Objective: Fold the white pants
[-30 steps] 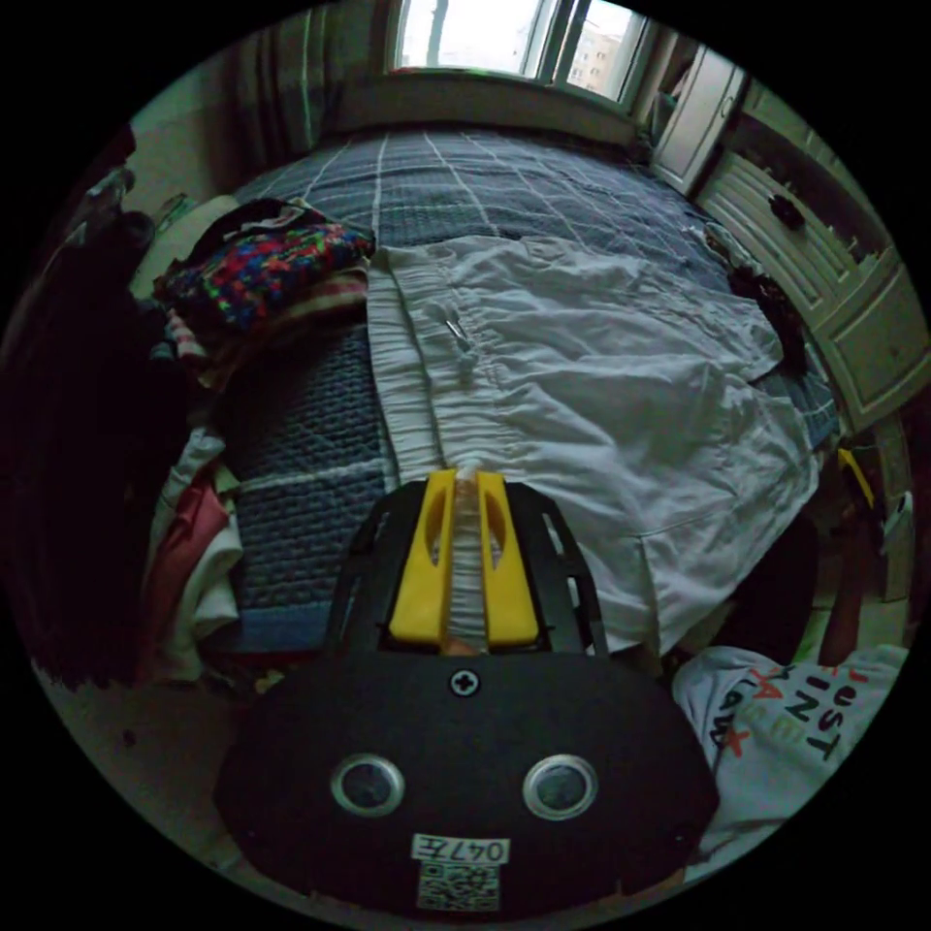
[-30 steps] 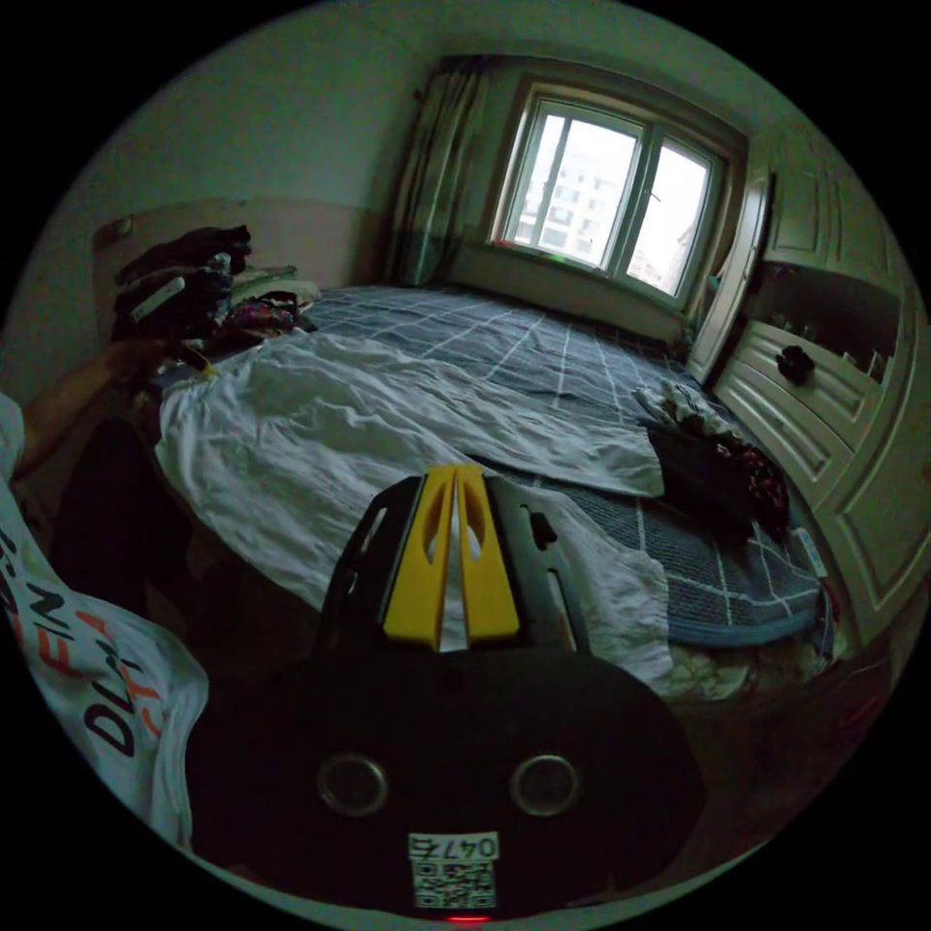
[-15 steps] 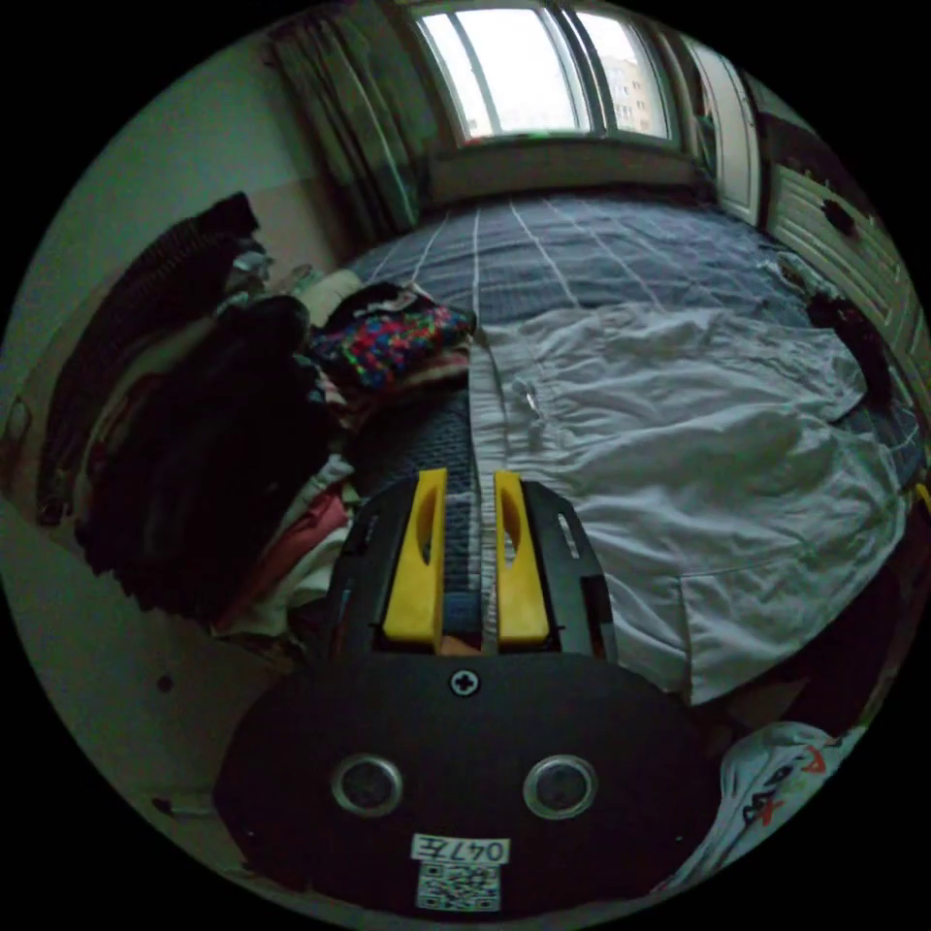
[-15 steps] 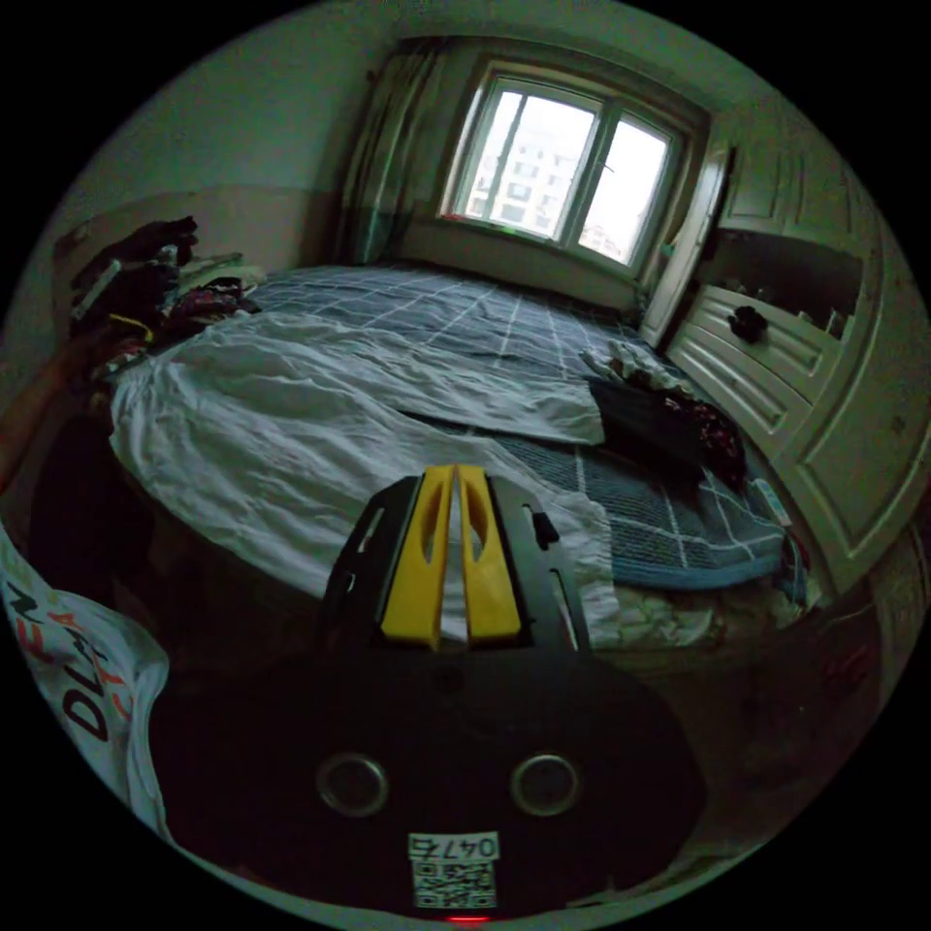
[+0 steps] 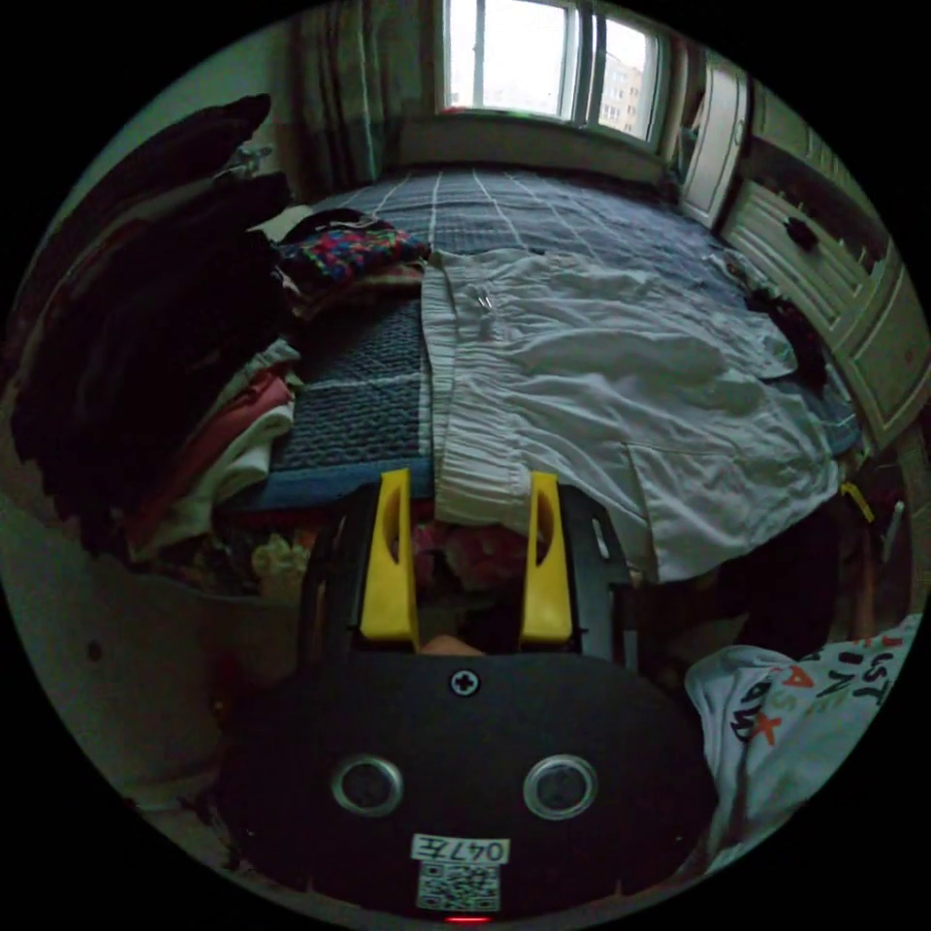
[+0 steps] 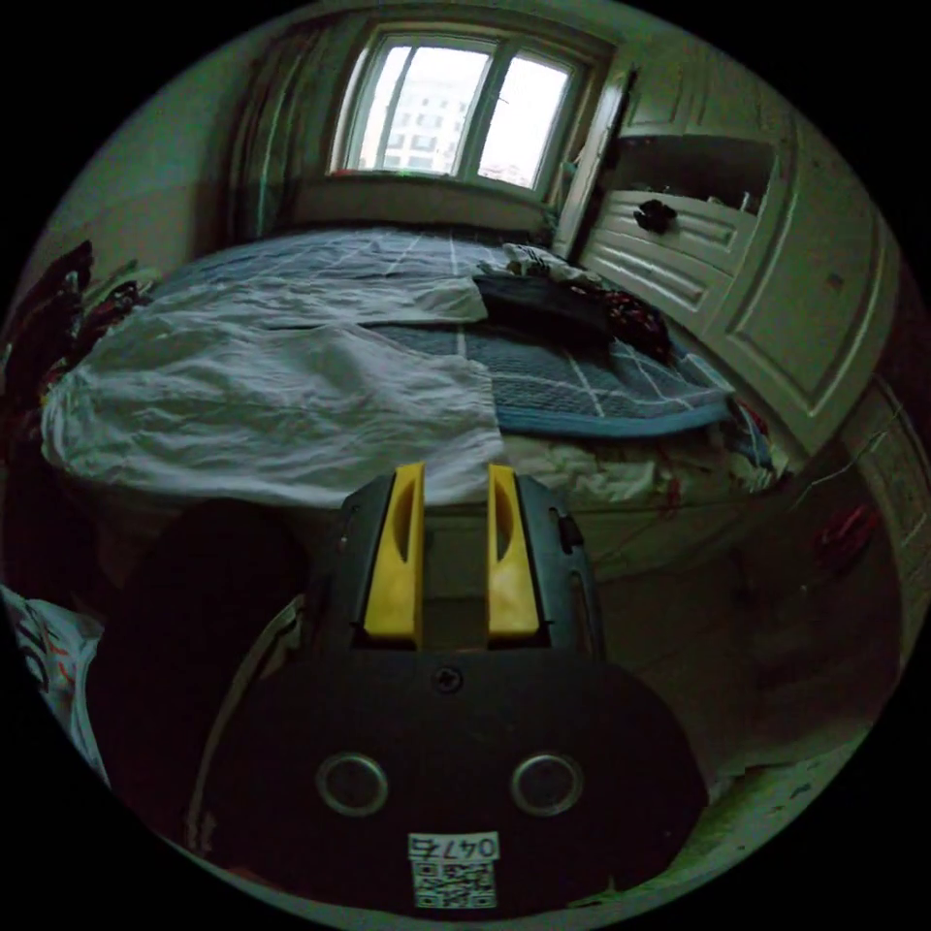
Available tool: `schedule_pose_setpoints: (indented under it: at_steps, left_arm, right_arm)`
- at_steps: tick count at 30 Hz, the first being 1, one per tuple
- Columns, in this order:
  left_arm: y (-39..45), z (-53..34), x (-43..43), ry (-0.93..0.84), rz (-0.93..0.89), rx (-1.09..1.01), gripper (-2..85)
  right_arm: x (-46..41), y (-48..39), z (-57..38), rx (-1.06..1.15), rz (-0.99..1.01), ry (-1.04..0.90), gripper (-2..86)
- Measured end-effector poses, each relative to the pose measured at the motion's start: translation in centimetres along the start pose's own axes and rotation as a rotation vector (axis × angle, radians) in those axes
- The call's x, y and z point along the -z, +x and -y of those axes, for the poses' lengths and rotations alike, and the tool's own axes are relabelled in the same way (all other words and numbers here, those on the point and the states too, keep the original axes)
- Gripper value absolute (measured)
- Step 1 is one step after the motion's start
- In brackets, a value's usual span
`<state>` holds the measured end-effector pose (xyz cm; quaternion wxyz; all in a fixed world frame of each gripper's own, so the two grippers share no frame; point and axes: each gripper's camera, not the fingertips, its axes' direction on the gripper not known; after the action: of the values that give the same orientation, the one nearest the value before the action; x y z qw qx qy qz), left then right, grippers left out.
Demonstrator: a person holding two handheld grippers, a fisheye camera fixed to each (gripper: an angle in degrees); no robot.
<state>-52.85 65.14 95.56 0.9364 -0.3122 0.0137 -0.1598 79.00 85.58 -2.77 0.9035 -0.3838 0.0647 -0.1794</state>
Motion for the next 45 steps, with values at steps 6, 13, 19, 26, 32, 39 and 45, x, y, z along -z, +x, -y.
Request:
schedule_pose_setpoints:
  at_steps: [6,13,19,26,32,39,45]
  left_arm:
    - [-2.9,-2.6,0.7,0.034,-0.123,0.154,13.4]
    - [-3.4,-4.1,-1.1,-0.03,-0.5,0.176,15.8]
    - [-1.0,-3.8,-3.8,-0.116,-0.565,0.202,16.9]
    - [-1.9,-5.9,-6.8,-0.065,-0.648,0.413,12.6]
    - [-1.4,-7.0,-8.7,-0.009,-0.72,0.481,1.8]
    - [-0.9,-5.8,-7.3,0.126,-0.732,0.425,-0.9]
    - [0.9,-3.8,-5.2,0.192,-0.617,0.311,-1.0]
  right_arm:
    - [1.1,2.4,-2.6,-0.014,-0.023,-0.006,5.3]
    - [4.2,1.1,-3.7,0.203,-0.177,0.225,4.8]
    - [4.7,2.8,-3.7,0.139,-0.092,0.178,4.9]
    - [5.3,2.7,-3.3,0.145,-0.082,0.18,4.0]
    - [5.1,2.0,-1.4,0.128,-0.05,0.182,3.8]
    - [4.9,0.2,1.5,0.148,-0.04,0.16,5.3]
    - [4.3,-2.7,5.1,0.227,-0.09,0.124,6.4]
